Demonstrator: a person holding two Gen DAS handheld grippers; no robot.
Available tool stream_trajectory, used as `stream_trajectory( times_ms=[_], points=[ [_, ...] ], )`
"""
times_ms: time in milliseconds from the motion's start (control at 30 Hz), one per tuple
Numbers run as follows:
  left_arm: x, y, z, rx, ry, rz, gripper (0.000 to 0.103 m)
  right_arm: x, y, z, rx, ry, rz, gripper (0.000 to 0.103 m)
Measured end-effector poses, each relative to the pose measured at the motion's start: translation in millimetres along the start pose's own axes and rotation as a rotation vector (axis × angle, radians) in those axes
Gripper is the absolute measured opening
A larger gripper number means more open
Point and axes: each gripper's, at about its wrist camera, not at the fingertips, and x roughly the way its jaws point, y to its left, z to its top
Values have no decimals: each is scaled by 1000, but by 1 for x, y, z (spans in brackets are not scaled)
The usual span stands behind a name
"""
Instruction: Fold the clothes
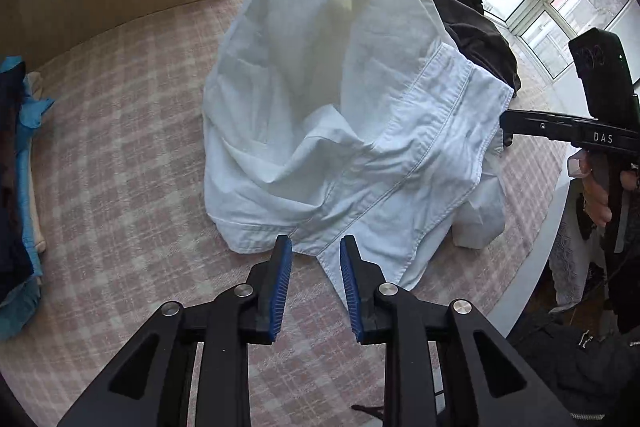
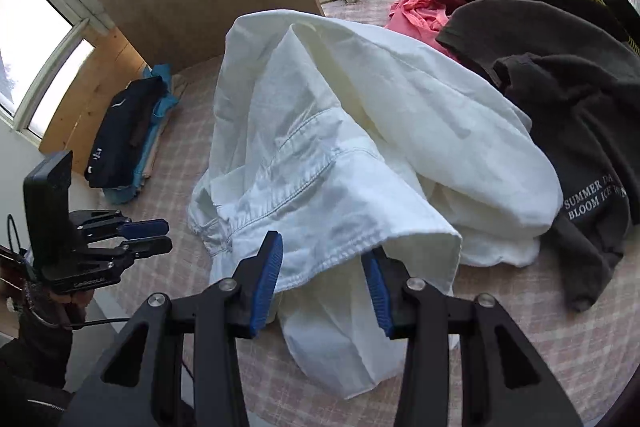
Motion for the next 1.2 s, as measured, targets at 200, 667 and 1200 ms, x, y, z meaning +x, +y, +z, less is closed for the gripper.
stream_trajectory(
  times_ms=[200, 667, 1200],
  points=[
    [0, -6, 6, 37, -30, 7, 25, 22, -5, 25, 100, -28, 67, 15],
    [-42, 21, 58, 79, -165, 58, 30, -273, 114, 150, -404, -538, -189, 4],
    [-133, 39, 71, 62, -391, 71, 36, -503, 274, 143, -665, -889, -112, 4]
  ],
)
